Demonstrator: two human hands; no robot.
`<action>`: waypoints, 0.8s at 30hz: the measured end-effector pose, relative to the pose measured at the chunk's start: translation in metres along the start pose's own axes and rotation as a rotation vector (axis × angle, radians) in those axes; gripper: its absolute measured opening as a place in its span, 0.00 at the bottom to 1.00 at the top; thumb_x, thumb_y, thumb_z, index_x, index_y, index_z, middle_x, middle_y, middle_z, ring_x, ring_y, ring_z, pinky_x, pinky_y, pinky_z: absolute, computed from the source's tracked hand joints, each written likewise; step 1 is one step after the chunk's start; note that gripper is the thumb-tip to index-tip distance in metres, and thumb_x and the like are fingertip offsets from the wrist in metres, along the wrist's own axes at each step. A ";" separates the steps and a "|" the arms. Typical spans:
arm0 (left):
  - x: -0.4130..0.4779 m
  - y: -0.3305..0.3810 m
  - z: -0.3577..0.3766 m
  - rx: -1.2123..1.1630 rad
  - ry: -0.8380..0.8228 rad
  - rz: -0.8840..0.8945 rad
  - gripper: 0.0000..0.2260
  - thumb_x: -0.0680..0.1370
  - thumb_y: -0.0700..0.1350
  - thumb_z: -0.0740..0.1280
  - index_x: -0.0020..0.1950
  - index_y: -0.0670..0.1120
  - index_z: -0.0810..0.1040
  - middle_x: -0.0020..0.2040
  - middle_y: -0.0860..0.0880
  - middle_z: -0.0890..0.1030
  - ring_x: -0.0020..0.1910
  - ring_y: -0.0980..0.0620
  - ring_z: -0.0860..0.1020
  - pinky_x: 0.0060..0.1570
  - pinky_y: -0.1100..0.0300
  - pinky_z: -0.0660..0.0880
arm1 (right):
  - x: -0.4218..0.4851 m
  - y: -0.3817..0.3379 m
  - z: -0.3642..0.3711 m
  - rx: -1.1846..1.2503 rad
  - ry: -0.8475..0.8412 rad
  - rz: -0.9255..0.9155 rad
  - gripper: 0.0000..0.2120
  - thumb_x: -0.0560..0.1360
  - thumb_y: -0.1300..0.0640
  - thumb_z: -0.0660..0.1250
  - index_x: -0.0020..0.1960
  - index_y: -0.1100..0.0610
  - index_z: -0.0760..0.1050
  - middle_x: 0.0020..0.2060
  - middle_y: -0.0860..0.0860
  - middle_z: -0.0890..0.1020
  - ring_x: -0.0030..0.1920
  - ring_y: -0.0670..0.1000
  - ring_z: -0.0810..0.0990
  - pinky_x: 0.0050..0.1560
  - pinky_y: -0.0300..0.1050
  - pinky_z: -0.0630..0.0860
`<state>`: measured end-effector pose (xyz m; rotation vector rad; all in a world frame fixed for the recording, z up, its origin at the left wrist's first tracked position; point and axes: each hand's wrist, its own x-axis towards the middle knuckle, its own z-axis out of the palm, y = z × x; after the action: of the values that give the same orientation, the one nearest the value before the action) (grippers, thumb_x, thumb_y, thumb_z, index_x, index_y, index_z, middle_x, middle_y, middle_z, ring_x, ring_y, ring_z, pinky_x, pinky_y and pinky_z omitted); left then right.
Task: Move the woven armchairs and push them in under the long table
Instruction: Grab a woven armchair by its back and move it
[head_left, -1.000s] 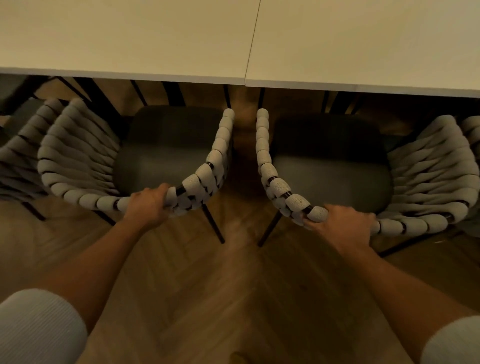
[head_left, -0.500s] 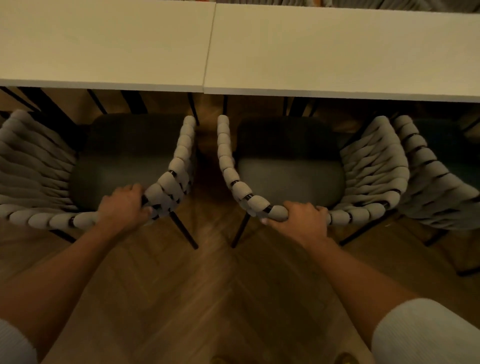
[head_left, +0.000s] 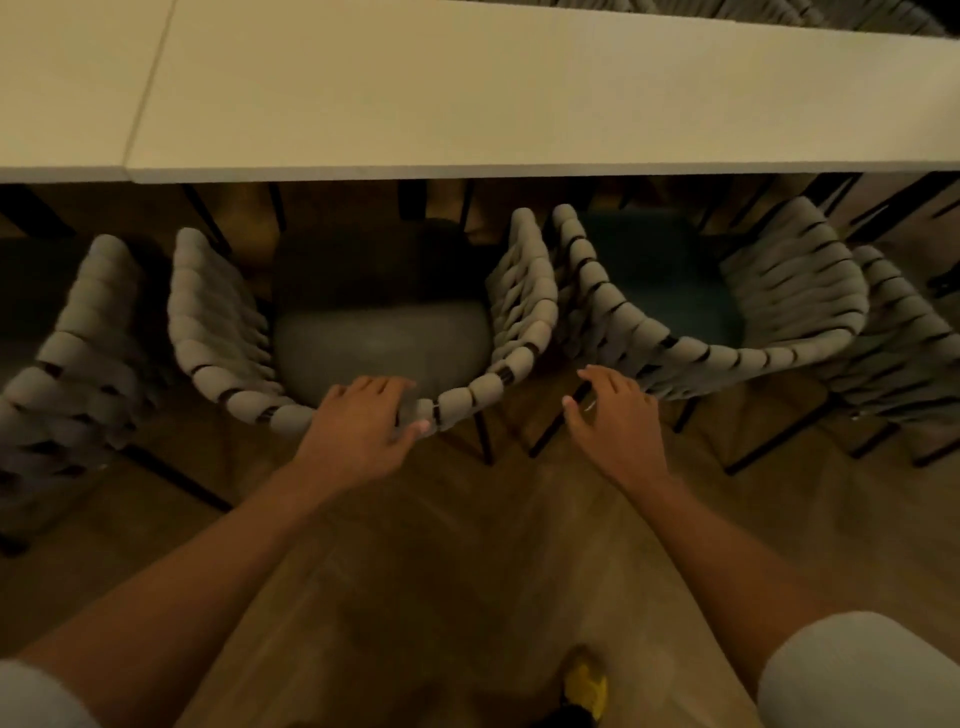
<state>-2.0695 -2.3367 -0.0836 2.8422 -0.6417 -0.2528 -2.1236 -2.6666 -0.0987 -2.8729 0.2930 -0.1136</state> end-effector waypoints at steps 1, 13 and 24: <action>0.011 0.024 0.006 -0.007 -0.028 0.002 0.26 0.79 0.68 0.58 0.73 0.56 0.67 0.68 0.53 0.76 0.66 0.50 0.74 0.64 0.47 0.71 | 0.005 0.025 -0.008 -0.011 -0.010 0.017 0.24 0.81 0.39 0.61 0.73 0.49 0.70 0.72 0.49 0.74 0.72 0.52 0.71 0.73 0.59 0.67; 0.129 0.129 0.073 -0.068 -0.169 -0.425 0.19 0.79 0.63 0.65 0.63 0.52 0.72 0.55 0.49 0.81 0.50 0.47 0.79 0.51 0.49 0.79 | 0.119 0.199 -0.029 -0.123 -0.190 -0.013 0.36 0.78 0.35 0.66 0.78 0.51 0.63 0.76 0.54 0.69 0.76 0.58 0.66 0.77 0.62 0.61; 0.124 0.125 0.076 0.028 -0.108 -0.414 0.19 0.80 0.63 0.65 0.65 0.53 0.72 0.53 0.49 0.81 0.48 0.48 0.80 0.48 0.49 0.79 | 0.148 0.218 -0.011 -0.241 -0.398 -0.048 0.20 0.81 0.38 0.63 0.69 0.44 0.65 0.59 0.52 0.81 0.61 0.59 0.78 0.63 0.67 0.70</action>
<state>-2.0255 -2.5141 -0.1404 2.9786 -0.0656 -0.4677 -2.0212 -2.9066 -0.1363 -3.0474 0.1679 0.5124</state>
